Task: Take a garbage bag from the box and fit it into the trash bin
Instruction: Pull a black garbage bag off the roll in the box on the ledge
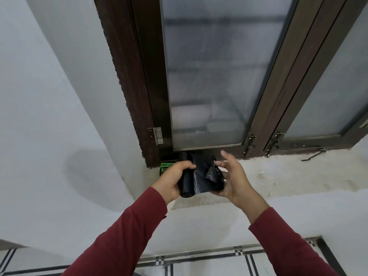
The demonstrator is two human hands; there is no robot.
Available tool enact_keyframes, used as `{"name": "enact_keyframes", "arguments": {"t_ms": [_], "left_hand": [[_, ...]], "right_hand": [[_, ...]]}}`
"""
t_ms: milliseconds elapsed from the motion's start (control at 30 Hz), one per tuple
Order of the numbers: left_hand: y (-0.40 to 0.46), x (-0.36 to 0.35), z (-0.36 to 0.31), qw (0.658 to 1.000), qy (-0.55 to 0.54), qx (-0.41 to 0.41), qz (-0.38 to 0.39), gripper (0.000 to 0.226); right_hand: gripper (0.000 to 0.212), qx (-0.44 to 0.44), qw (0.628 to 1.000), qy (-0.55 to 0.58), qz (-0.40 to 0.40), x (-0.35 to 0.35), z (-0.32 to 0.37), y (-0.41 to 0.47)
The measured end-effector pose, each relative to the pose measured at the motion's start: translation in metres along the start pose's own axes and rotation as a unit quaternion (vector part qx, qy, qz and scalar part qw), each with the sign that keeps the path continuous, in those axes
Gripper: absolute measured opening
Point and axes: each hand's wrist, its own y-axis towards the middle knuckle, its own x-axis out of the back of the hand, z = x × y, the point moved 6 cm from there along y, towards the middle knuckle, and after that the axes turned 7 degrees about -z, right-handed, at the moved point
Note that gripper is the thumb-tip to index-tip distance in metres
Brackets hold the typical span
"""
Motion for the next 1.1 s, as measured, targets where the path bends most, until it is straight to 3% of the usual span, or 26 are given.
{"name": "enact_keyframes", "arguments": {"t_ms": [100,200,300,400,467,500,533,600,733,900,1033,1100], "left_hand": [[-0.002,-0.002,-0.003,1.0,0.003,-0.009,0.007,0.031],[0.001,0.003,-0.004,1.0,-0.018,-0.006,0.004,0.036],[0.001,0.006,-0.002,0.999,-0.049,0.007,0.012,0.046],[0.0,0.009,0.001,0.998,-0.052,0.014,0.017,0.055],[0.0,0.009,0.003,0.999,-0.048,0.007,0.02,0.058],[0.0,0.008,0.003,0.999,-0.046,0.002,0.021,0.056],[0.0,0.008,0.002,0.999,-0.042,-0.003,0.021,0.051],[-0.001,0.007,0.0,0.999,-0.037,-0.004,0.025,0.04],[0.001,0.01,-0.001,1.0,-0.019,0.0,0.014,0.035],[0.004,0.013,-0.002,1.0,-0.023,-0.007,0.004,0.042],[0.004,0.016,0.0,1.0,-0.029,-0.003,-0.003,0.048],[0.003,0.018,0.001,0.999,-0.031,-0.003,-0.009,0.05]], "right_hand": [[0.046,0.057,0.992,-0.107,0.015,-0.006,-0.001,0.007],[0.056,0.124,0.982,-0.141,-0.001,-0.006,0.005,0.009],[0.043,0.135,0.98,-0.144,-0.014,0.001,0.01,0.008],[0.039,0.138,0.975,-0.15,-0.083,0.01,0.011,0.011],[0.009,0.13,0.976,-0.139,-0.109,0.014,0.011,0.009],[0.014,0.137,0.973,-0.153,-0.106,0.014,0.012,0.007],[0.032,0.152,0.965,-0.184,-0.105,0.014,0.013,0.007],[0.048,0.217,0.932,-0.254,-0.142,0.015,0.018,0.004],[0.025,0.306,0.9,-0.272,-0.148,0.015,0.025,0.002],[0.051,0.265,0.922,-0.277,-0.051,0.01,0.021,0.01],[0.052,0.223,0.934,-0.256,-0.109,0.022,0.021,0.01],[0.035,0.21,0.938,-0.236,-0.14,0.027,0.021,0.01]]}}
